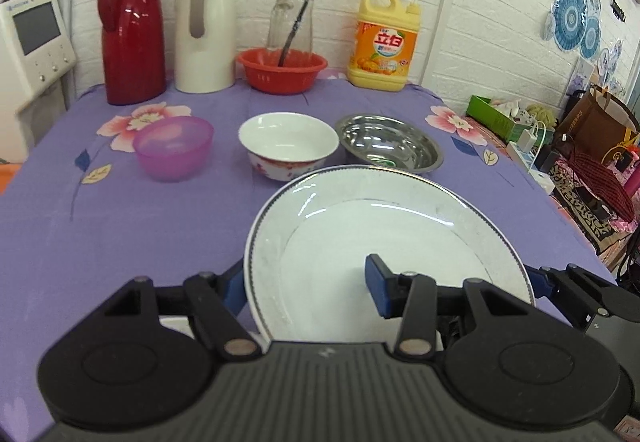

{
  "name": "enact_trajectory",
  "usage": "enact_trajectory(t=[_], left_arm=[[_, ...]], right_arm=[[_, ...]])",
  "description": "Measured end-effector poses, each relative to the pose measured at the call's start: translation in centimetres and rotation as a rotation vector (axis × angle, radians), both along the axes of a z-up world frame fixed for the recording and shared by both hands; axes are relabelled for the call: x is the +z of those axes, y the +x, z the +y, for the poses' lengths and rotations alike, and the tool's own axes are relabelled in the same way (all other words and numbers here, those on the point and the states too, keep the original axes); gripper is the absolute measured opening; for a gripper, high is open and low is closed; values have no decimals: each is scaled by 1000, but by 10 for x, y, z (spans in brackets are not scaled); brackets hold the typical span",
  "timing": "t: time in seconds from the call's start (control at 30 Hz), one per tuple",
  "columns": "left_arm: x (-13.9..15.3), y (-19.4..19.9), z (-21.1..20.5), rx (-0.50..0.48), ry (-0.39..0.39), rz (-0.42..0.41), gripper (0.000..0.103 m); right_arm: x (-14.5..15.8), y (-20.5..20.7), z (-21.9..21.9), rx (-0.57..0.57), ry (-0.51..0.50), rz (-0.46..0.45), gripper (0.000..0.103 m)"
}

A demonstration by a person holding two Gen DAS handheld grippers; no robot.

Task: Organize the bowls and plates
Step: 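Close both grippers on the deep plate rim and lift it, then lower the deep plate onto the floral plate and open both grippers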

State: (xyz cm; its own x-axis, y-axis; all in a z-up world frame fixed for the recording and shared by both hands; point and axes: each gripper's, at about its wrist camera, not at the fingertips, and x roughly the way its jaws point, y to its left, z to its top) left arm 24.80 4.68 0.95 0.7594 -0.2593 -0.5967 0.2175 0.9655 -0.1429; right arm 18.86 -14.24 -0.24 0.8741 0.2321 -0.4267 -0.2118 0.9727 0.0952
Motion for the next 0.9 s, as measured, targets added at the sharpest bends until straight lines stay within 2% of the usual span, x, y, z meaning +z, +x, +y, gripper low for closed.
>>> enact_trajectory(t=[0.17, 0.4, 0.6, 0.7, 0.8, 0.9], left_arm=[[0, -37, 46, 99, 9, -23, 46], [-19, -79, 102, 222, -43, 5, 46], [-40, -92, 115, 228, -64, 31, 46], [-44, -97, 114, 222, -35, 4, 46], [-50, -97, 112, 215, 7, -3, 52], [-59, -96, 118, 209, -25, 4, 53]], right_arm=[[0, -16, 38, 112, 22, -5, 103], [-8, -37, 84, 247, -22, 20, 103], [-20, -48, 100, 273, -78, 46, 103], [-24, -48, 99, 276, -61, 64, 103], [-26, -48, 101, 285, -63, 74, 103], [-28, -51, 106, 286, -99, 57, 103]])
